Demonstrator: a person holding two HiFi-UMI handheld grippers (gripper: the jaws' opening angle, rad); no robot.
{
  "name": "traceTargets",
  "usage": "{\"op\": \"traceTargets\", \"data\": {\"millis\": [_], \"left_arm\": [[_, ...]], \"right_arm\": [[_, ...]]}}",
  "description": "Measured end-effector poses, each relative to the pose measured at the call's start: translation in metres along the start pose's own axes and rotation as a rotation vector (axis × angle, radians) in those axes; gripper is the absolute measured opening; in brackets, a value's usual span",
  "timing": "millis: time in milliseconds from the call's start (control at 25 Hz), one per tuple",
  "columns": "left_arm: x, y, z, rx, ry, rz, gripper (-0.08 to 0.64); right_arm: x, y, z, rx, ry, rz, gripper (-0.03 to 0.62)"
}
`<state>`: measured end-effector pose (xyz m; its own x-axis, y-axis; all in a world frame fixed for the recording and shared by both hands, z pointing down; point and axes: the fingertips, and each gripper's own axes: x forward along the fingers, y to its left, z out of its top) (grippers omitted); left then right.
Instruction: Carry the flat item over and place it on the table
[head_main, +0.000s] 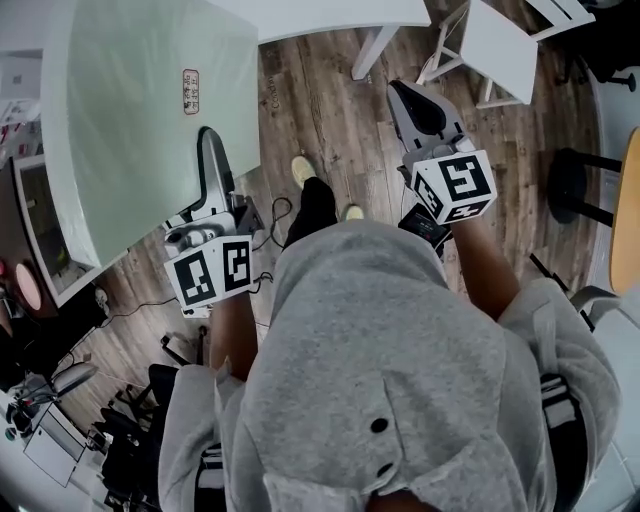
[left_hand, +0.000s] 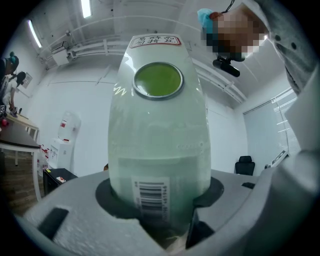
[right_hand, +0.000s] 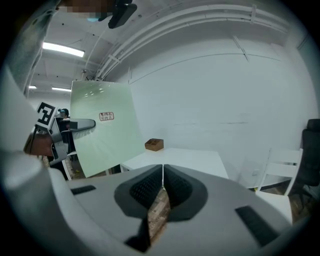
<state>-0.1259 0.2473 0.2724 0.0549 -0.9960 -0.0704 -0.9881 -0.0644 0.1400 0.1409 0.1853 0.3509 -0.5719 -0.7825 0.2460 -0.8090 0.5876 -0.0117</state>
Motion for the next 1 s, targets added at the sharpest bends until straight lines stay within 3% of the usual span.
{"op": "traceTargets", "data": {"millis": [440,1000], "left_arm": [[0.060,0.058,0.005,-0.036,0.016,0.015,0.265],[0.114,0.110,0.008,-0.070,0.014,-0.022,0.265]], "right_arm": [[0.081,0.008,0.033,-0.020,0.030,0.008,0.028],[0.150,0.021,0.055,-0.064,0.040,-0.025,0.028]]}}
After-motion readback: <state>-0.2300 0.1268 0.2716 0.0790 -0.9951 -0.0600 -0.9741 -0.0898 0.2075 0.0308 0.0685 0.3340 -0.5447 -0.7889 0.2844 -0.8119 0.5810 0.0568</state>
